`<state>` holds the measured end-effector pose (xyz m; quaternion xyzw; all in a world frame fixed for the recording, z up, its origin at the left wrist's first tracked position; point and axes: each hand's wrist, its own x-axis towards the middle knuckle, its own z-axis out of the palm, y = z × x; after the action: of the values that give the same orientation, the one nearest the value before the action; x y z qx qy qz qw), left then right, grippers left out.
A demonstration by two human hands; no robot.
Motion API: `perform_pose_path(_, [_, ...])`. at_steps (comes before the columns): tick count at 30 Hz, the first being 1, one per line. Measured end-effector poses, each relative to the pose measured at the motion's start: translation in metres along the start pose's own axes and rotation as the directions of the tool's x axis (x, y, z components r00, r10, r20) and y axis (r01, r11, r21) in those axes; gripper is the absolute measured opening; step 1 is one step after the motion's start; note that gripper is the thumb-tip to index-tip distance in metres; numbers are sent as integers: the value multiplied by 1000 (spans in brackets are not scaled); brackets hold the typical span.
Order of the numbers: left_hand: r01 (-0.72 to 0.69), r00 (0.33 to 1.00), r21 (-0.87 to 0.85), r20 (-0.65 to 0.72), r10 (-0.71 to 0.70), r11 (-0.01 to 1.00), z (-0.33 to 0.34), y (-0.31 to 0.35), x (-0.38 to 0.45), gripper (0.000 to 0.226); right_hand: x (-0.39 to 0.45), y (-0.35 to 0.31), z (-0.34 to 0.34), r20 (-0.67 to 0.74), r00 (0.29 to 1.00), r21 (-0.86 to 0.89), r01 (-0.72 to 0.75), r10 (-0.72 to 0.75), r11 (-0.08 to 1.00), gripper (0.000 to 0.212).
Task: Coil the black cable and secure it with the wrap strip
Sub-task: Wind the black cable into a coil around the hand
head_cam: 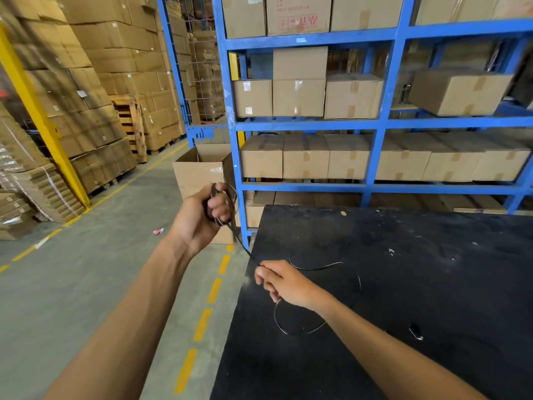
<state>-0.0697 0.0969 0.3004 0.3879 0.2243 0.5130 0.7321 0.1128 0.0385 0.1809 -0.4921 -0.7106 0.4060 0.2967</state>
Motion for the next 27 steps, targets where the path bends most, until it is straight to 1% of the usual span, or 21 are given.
perform_pose_path(2, [123,985,66,113,-130,990,-2,2,-9,28,7,9,-10,-26,998,-52,-52,51,997,40])
perform_pose_path(4, [232,952,139,172,-254,963,-6,-1,-18,23,14,13,-24,-25,996,-134,-89,87,987,39])
perform_pose_path(5, [285,929,213,176,-324,934,-7,-5,-21,25,18,12,-33,-29,995,-179,-101,98,979,38])
perform_pose_path(6, [331,906,322,155,-394,887,-8,-10,-23,27,23,10,-42,-41,994,-221,-109,102,969,36])
perform_pose_path(7, [355,889,458,106,-446,815,-10,-15,-24,31,27,6,-51,-65,993,-252,-114,101,961,33])
perform_pose_path(8, [353,884,595,40,-465,722,-13,-22,-25,34,30,0,-60,-99,991,-269,-113,89,956,30])
perform_pose_path(9, [332,892,708,-20,-452,623,-15,-29,-25,38,34,-8,-70,-139,988,-276,-105,68,955,28])
perform_pose_path(10, [299,908,783,-59,-414,545,-18,-36,-25,40,37,-17,-78,-178,983,-274,-91,42,957,26])
perform_pose_path(11, [264,930,823,-79,-358,504,-21,-43,-25,41,39,-27,-84,-209,978,-269,-71,13,961,26])
perform_pose_path(12, [232,951,833,-87,-295,503,-24,-49,-24,41,41,-38,-88,-227,974,-258,-40,-20,965,26])
perform_pose_path(15, [150,988,800,-105,-112,581,-30,-64,-20,42,38,-67,-83,-187,975,-167,88,-119,982,28])
perform_pose_path(17, [113,989,755,-146,-2,646,-32,-68,-13,43,31,-77,-67,-152,976,-107,143,-158,984,28])
perform_pose_path(18, [100,983,704,-181,42,703,-32,-68,-9,43,28,-79,-59,-132,976,-87,163,-173,983,27])
perform_pose_path(20, [53,966,536,-242,93,843,-31,-63,-2,46,22,-75,-40,-76,979,-62,184,-188,981,23])
perform_pose_path(22, [-17,966,298,-243,93,954,-25,-51,4,46,16,-66,-20,-27,983,-30,179,-180,983,19])
perform_pose_path(23, [-47,970,170,-228,86,984,-21,-43,7,45,14,-60,-11,-15,984,-1,180,-180,984,19])
perform_pose_path(25, [-91,981,-32,-177,84,995,-14,-26,11,43,9,-46,3,-13,984,20,179,-179,984,23])
perform_pose_path(27, [-90,990,-126,-115,75,988,-8,-8,11,38,5,-30,11,43,989,3,140,-140,990,31])
